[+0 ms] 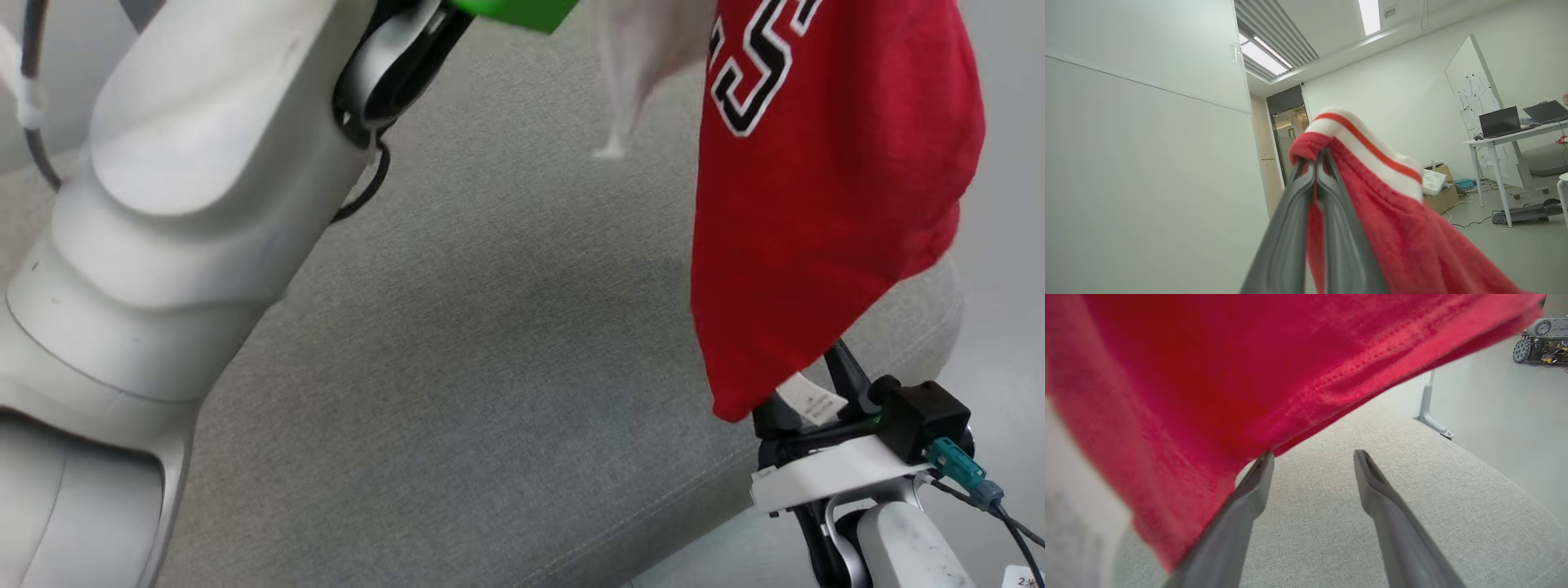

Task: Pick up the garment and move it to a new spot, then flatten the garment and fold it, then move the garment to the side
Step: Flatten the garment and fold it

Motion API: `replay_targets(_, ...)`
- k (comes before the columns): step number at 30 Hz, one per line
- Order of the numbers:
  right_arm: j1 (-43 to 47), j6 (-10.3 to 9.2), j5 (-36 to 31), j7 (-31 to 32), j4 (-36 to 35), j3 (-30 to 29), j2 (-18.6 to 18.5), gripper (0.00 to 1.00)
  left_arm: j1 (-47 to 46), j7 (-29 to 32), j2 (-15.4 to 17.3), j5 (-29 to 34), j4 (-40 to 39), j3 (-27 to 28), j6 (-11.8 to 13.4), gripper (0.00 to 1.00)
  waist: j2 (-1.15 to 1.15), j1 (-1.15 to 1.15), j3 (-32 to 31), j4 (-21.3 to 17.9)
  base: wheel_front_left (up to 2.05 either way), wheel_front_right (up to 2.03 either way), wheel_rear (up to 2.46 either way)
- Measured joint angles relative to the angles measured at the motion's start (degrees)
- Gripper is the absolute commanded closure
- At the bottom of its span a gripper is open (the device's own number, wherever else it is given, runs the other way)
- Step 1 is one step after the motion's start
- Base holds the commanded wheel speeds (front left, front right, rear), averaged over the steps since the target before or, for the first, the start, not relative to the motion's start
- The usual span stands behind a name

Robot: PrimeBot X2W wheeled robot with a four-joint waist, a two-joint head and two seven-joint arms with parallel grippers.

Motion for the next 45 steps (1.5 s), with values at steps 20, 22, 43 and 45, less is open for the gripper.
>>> replay_targets(20,-0.13,0.00,-4.64,0.00,-0.90,-6.16,0.03,0.00,61.04,0.05,8.47,9.18,-5.13,31.96,2.00,1.00,0.00,0.00,1.27,13.37,0.00,0.00,0.00)
replay_targets(22,-0.13,0.00,-4.76,0.00,-1.00,-6.16,0.03,0.00,65.53,0.05,7.22,13.24,-5.52,35.95,1.99,1.00,0.00,0.00,1.52,14.50,0.00,0.00,0.00)
replay_targets(43,1.22,0.00,-6.04,0.00,-0.67,-5.76,0.03,0.00,67.33,2.88,12.36,22.16,-6.19,42.89,2.78,0.00,0.00,0.00,0.27,16.17,0.00,0.00,0.00)
replay_targets(45,1.19,0.00,-6.16,0.00,-0.80,-5.53,0.01,0.00,63.66,4.93,13.18,22.71,-7.67,40.18,1.89,0.00,0.00,0.00,0.70,16.18,0.00,0.00,0.00)
